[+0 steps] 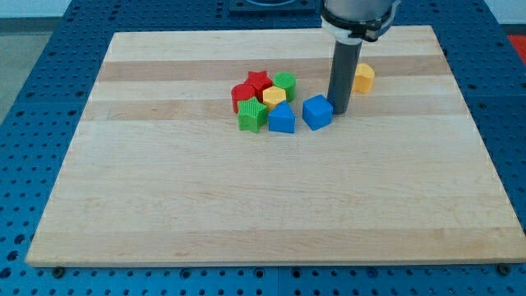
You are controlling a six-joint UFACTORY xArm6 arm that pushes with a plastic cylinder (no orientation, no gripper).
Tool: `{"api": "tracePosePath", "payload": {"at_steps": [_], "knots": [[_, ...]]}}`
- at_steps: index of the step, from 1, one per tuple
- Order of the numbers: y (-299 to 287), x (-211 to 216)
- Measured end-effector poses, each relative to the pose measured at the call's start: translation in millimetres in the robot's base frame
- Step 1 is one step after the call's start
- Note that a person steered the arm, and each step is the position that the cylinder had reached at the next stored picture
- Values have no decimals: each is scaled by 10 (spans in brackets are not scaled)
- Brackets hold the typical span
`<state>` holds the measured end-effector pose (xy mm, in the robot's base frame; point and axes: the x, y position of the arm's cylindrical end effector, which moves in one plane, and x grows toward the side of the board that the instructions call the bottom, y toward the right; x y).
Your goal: Push the cube to the right of the triangle
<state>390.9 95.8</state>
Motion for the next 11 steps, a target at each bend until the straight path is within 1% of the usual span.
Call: {"api": "tracePosePath", "payload": {"at_steps": [7,11], "knots": [[60,146],[-175,123]]}}
